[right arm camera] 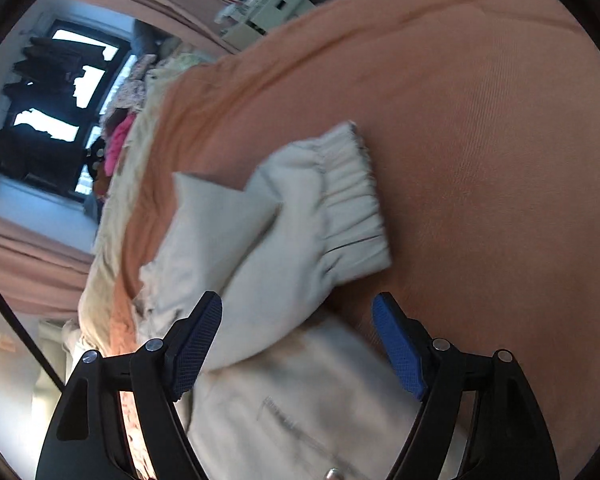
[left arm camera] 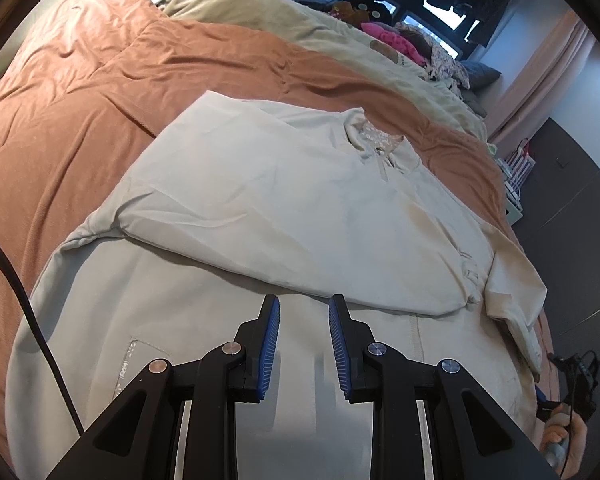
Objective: Fold large clothes
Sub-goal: 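Lift the other sleeve with the right tool and carry it over the body, then lay the sleeve on the jacket body and open the right tool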
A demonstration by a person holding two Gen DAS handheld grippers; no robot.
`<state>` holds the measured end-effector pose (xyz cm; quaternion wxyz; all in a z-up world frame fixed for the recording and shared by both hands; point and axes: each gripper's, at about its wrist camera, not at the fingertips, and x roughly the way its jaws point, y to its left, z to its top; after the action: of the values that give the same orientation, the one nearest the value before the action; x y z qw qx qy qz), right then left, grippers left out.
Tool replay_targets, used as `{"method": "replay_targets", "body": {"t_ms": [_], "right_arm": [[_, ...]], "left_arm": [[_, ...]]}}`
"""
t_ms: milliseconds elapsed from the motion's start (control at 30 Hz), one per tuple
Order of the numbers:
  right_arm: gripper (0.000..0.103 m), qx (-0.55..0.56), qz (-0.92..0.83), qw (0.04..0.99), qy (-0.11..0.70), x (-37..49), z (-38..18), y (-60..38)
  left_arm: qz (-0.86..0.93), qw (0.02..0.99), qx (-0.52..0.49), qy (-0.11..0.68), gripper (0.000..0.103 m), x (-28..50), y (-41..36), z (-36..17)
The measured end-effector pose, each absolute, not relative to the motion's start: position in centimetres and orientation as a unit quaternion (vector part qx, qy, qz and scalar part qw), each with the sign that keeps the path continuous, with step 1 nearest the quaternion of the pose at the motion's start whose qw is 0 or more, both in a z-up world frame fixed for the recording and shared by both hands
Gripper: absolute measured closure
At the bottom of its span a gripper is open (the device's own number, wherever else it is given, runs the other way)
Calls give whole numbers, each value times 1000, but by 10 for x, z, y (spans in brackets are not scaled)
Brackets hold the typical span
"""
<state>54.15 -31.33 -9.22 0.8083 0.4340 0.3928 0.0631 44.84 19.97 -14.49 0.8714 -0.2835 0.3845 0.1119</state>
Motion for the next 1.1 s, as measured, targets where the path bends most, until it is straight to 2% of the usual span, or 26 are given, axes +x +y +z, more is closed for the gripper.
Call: {"method": "replay_targets", "body": {"t_ms": [33,67,100,167,500,533,567,633,833,1100], "right_arm": [[56,443,68,802,394,552,-103,-314],[84,446,72,800,396,557,-108,-312],[93,446,72,800,394,563,-112,-313],[97,434,59,817,375,562,-100,-314],[97,311,164,909,222,499,38,-237],[97,299,177,914,211,494,50,-224],[97,288,186,917,204,489,60,-212],[98,268,206,921,192,481,75,-186],[98,220,272,918,190,474,92,-98],[98,173,330,901,221,473,76,-7]], "left_arm": [[113,872,-283,384,76,448,201,-145],[114,872,-283,384,76,448,201,-145],[114,872,-283,384,76,448,202,-145],[114,871,-284,384,76,447,203,-144],[81,875,-306,367,75,437,216,-131],[79,875,-309,364,68,436,220,-129],[79,876,-312,360,54,433,222,-127],[84,880,-315,346,40,428,228,-122],[102,877,-335,329,39,415,253,-117],[128,861,-378,315,39,400,288,-121]]}}
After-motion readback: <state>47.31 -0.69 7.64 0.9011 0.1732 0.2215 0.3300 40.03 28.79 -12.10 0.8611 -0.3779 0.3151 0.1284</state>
